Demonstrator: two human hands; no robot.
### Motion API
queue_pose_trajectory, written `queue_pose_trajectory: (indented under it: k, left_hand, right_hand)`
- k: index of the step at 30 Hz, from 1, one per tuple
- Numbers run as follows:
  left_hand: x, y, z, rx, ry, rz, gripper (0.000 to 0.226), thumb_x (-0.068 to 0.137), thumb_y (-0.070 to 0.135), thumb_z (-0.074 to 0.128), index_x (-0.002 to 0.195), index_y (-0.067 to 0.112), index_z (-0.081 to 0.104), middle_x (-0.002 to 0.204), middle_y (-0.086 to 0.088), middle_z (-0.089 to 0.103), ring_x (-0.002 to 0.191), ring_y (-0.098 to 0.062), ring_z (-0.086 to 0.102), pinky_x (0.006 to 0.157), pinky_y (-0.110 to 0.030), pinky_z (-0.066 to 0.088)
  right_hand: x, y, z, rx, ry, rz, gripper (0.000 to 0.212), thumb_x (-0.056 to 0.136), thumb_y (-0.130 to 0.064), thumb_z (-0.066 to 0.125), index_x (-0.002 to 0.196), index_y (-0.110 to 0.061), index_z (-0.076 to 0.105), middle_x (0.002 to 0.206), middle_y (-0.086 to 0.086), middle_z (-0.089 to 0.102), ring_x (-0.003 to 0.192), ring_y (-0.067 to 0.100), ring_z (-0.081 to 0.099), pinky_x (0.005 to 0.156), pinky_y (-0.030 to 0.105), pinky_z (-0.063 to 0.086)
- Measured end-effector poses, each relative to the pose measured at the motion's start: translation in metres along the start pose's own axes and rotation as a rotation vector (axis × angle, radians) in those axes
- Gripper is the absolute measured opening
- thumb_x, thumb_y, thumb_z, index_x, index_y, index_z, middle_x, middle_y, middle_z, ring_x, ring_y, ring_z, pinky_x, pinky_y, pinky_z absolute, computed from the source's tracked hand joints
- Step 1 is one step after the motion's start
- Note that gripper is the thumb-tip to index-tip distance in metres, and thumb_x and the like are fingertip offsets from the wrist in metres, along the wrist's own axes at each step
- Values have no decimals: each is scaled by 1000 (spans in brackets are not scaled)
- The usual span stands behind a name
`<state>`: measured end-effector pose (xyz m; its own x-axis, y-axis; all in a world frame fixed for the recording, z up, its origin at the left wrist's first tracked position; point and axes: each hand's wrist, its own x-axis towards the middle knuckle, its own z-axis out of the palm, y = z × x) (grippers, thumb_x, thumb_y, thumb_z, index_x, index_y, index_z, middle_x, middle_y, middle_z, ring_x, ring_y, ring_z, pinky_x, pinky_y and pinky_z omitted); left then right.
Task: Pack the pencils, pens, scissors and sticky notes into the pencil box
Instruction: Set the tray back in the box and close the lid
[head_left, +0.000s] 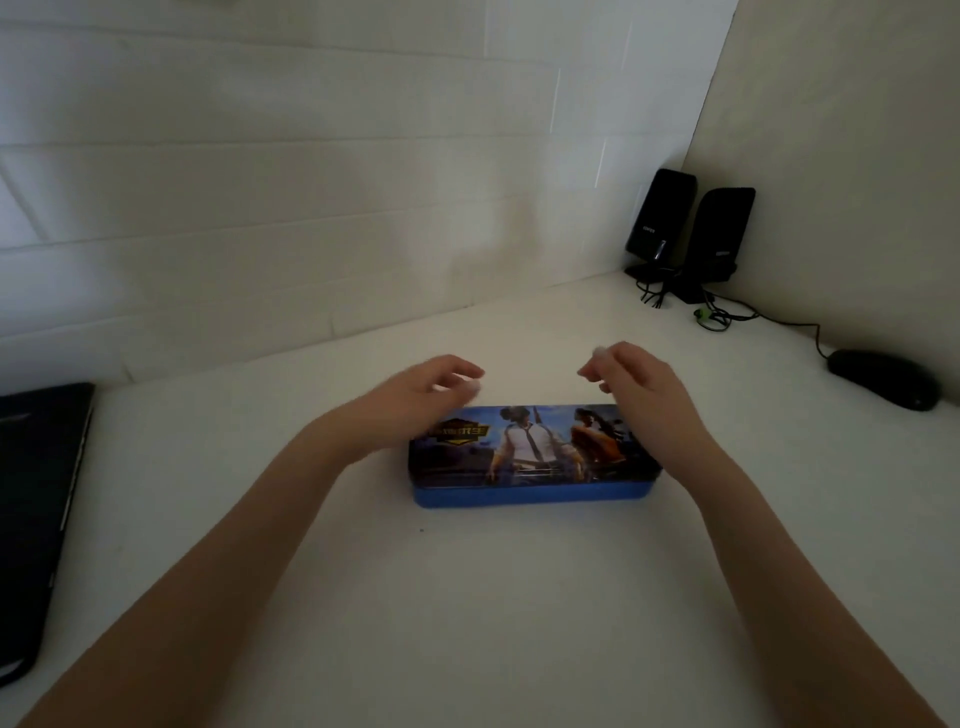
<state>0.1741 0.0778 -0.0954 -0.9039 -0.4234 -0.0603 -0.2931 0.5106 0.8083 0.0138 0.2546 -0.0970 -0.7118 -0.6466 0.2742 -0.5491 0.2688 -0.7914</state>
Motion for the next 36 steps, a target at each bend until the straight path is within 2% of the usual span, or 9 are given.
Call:
queue_pose_trajectory:
  k: [5,12,16,21,25,27,31,33,36]
  left_hand:
    - [-2,1,34,703,44,66,49,92,56,24,130,31,41,132,0,49,121,-23,40,100,-43,33]
    - [-5,-9,41,845,141,133,74,79,63,-2,135,31,34,136,0,45,128,-22,34,103,-41,31]
    - [-8,-10,40,809,135,184,84,72,62,-8,140,29,30,141,0,41,133,-21,29,107,-39,30]
    - [-26,1,51,843,132,129,70,88,56,0,148,21,12,156,-3,21,145,-18,9,118,-36,7]
    - [-54,0,61,969,164,242,78,93,57,2,132,9,49,136,-12,53,131,-24,45,107,-49,37]
    - [-61,-3,62,1007,123,291,72,93,56,14,125,8,57,128,-10,61,120,-21,56,98,-44,46]
    - [-65,-6,51,1026,84,255,72,82,53,21,132,8,49,138,-8,50,126,-21,49,102,-35,40]
    - [-67,-16,43,1070,97,138,66,81,47,27,125,8,56,127,-12,61,116,-30,59,91,-42,50]
    - [-69,-25,32,1104,208,21,59,90,39,31,138,6,38,141,-21,44,128,-43,42,100,-55,39]
  right_hand:
    - [-2,13,17,-460,-195,77,40,88,-60,34,105,-30,55,111,-1,61,104,21,55,92,47,44]
    - [-5,11,23,-725,-262,60,43,94,-52,25,129,-35,43,148,2,34,143,25,15,108,49,25]
    - [-7,13,23,-661,-213,40,44,93,-52,27,125,-30,49,142,0,44,140,23,24,107,47,29]
    - [-30,6,27,-682,-44,-114,55,88,-50,13,124,-32,52,139,-6,51,140,15,29,110,42,24]
    - [-65,-4,38,-749,-93,-155,71,82,-56,-2,142,-35,30,152,-7,32,144,13,18,114,40,13]
    - [-73,-9,43,-749,-144,-185,73,82,-65,-7,145,-38,20,156,-8,23,146,13,9,116,43,8]
    - [-71,-18,47,-668,-322,-342,83,76,-73,-4,147,-34,17,156,-10,14,146,9,4,118,36,2]
    - [-67,-23,57,-657,-348,-439,86,78,-73,-3,147,-28,21,155,-9,19,145,10,11,115,32,0]
    - [-61,-39,85,-722,-394,-348,70,86,-66,2,148,-34,4,157,-16,5,146,8,-1,113,47,-14]
